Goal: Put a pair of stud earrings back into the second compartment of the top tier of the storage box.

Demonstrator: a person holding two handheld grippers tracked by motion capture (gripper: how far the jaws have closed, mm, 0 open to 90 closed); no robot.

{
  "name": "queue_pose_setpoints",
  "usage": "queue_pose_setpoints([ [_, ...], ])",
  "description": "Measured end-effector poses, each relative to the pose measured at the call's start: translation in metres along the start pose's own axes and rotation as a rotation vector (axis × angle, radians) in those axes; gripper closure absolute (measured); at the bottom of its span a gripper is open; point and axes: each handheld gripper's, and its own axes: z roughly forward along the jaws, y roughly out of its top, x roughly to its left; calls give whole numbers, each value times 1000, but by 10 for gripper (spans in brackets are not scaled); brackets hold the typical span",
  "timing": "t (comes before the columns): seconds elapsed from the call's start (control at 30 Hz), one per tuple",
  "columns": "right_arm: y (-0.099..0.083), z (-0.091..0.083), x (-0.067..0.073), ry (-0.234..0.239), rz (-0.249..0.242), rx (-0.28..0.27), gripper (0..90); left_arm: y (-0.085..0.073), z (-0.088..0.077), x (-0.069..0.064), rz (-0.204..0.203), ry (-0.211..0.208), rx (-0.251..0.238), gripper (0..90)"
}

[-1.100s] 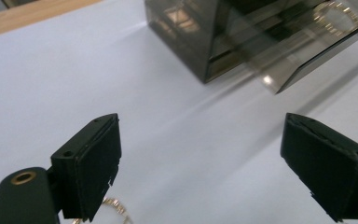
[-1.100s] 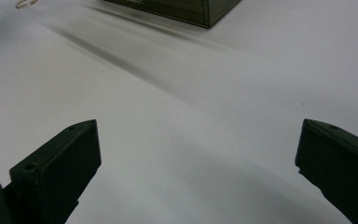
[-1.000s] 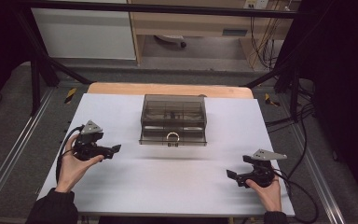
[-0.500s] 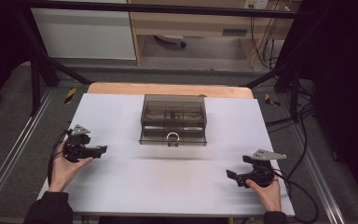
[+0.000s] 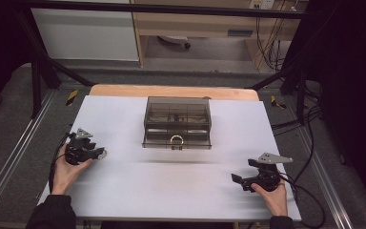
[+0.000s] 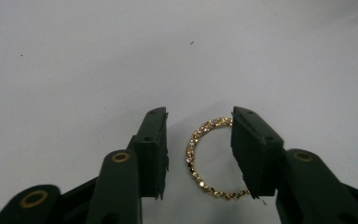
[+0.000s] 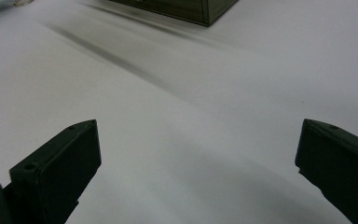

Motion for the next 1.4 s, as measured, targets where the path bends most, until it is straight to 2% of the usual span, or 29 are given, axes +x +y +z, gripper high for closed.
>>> queue_pose_setpoints([
  [0.07, 0, 0, 0, 0, 3, 1, 7, 0, 1, 1, 6, 2, -1, 606],
  [0.23, 0, 0, 0, 1, 3, 0, 7, -1, 2, 2, 16, -12, 4, 737],
  [0.43, 0, 0, 0, 0, 3, -1, 7, -1, 5, 2, 26, -17, 4, 795],
  [0.73, 0, -1, 0, 1, 2, -2, 7, -2, 6, 2, 40, -25, -3, 842],
  [0.97, 0, -1, 0, 1, 2, -2, 7, -1, 6, 0, 53, -12, 2, 861],
  [1.2, 0, -1, 0, 2, 3, -2, 7, -1, 3, 1, 32, -23, 3, 863],
  [1.4, 0, -1, 0, 5, 6, -3, 7, 0, -2, 1, 9, -39, -17, 863],
])
